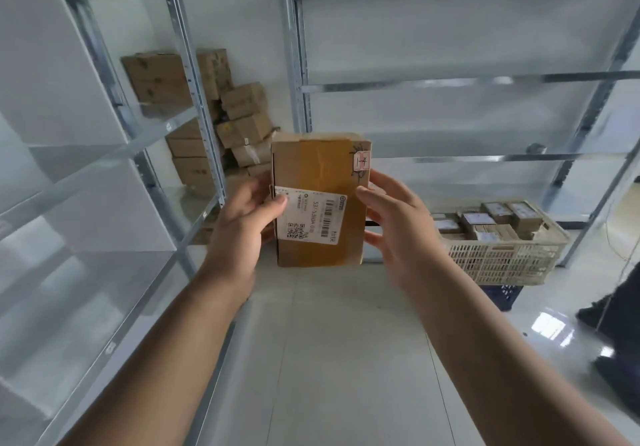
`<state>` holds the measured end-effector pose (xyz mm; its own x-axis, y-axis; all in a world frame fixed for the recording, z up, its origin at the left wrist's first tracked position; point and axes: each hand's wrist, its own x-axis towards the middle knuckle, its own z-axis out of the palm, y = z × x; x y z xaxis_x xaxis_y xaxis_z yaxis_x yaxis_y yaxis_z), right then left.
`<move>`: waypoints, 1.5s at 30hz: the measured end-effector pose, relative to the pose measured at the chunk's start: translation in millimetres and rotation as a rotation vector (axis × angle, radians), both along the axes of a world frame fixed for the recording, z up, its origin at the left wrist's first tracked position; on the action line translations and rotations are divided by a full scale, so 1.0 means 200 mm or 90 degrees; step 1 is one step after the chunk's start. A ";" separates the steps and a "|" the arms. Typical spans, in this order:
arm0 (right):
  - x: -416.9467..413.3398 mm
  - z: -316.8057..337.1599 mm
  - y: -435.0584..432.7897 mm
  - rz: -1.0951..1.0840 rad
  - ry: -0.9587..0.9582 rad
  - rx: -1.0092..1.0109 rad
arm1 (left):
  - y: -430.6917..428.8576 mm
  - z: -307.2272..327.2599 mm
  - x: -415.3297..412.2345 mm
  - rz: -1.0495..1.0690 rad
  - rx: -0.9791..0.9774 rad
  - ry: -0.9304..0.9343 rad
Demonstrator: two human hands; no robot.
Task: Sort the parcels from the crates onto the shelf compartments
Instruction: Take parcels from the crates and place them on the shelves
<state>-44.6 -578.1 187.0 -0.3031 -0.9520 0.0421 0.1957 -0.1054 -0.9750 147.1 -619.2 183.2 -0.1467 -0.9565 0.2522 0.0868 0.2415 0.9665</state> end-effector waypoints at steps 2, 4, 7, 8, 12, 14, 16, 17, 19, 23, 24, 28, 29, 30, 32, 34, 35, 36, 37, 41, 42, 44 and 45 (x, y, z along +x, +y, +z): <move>-0.10 -0.02 -0.17 0.008 -0.009 0.012 | -0.15 -0.02 -0.09 0.009 0.002 0.007; -0.18 -0.03 -0.31 0.013 -0.016 0.024 | -0.28 -0.05 -0.17 0.016 0.010 0.009; -0.26 -0.04 -0.50 0.018 -0.009 0.029 | -0.47 -0.07 -0.24 0.012 0.012 0.016; -0.28 -0.04 -0.56 0.023 -0.008 0.031 | -0.54 -0.08 -0.25 0.010 0.011 0.017; -0.34 -0.07 -0.83 0.018 0.004 0.038 | -0.80 -0.12 -0.32 0.010 0.008 0.036; -0.36 -0.10 -0.99 0.013 0.002 0.041 | -0.94 -0.15 -0.35 0.018 0.008 0.051; -0.36 -0.12 -1.15 0.019 -0.001 0.044 | -1.11 -0.18 -0.36 0.018 0.007 0.059; -0.37 -0.12 -1.23 0.022 -0.001 0.047 | -1.20 -0.19 -0.36 0.020 0.009 0.060; -0.36 -0.13 -1.42 0.021 -0.002 0.055 | -1.38 -0.21 -0.36 0.022 0.010 0.059; -0.36 -0.12 -1.81 0.011 -0.013 0.068 | -1.79 -0.22 -0.34 0.013 0.006 0.056; -0.36 -0.11 -1.92 0.007 -0.017 0.072 | -1.89 -0.22 -0.34 0.009 0.010 0.054; -0.32 -0.13 -2.27 -0.002 -0.007 0.072 | -2.25 -0.23 -0.32 0.001 0.022 0.057; -0.31 -0.14 -2.35 0.002 -0.008 0.067 | -2.33 -0.24 -0.31 0.006 0.024 0.061; -0.30 -0.15 -2.43 0.007 -0.010 0.067 | -2.40 -0.24 -0.30 0.016 0.028 0.061; -0.26 -0.15 -2.57 0.021 -0.010 0.073 | -2.52 -0.24 -0.26 0.042 0.037 0.061; -0.22 -0.16 -2.71 0.043 -0.008 0.071 | -2.62 -0.24 -0.21 0.064 0.038 0.062; -0.20 -0.16 -2.78 0.053 -0.010 0.067 | -2.67 -0.23 -0.19 0.076 0.035 0.061; -0.17 -0.16 -2.86 0.064 -0.013 0.063 | -2.73 -0.23 -0.16 0.090 0.033 0.058; -0.15 -0.16 -2.93 0.077 -0.017 0.061 | -2.77 -0.23 -0.12 0.105 0.034 0.055; -0.02 -0.16 -3.22 0.153 -0.021 0.060 | -2.93 -0.23 0.01 0.192 0.040 0.051; 0.02 -0.16 -3.31 0.175 -0.022 0.059 | -2.97 -0.23 0.04 0.219 0.038 0.047; 0.11 -0.17 -3.47 0.226 -0.015 0.054 | -3.04 -0.22 0.10 0.272 0.031 0.036; 0.17 -0.16 -3.55 0.258 -0.009 0.051 | -3.08 -0.21 0.14 0.304 0.027 0.034</move>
<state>-11.5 -1287.7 154.6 0.0974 -0.9945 -0.0379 0.2189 0.0586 -0.9740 174.4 -1235.6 141.2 0.3236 -0.9235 0.2060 0.0261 0.2263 0.9737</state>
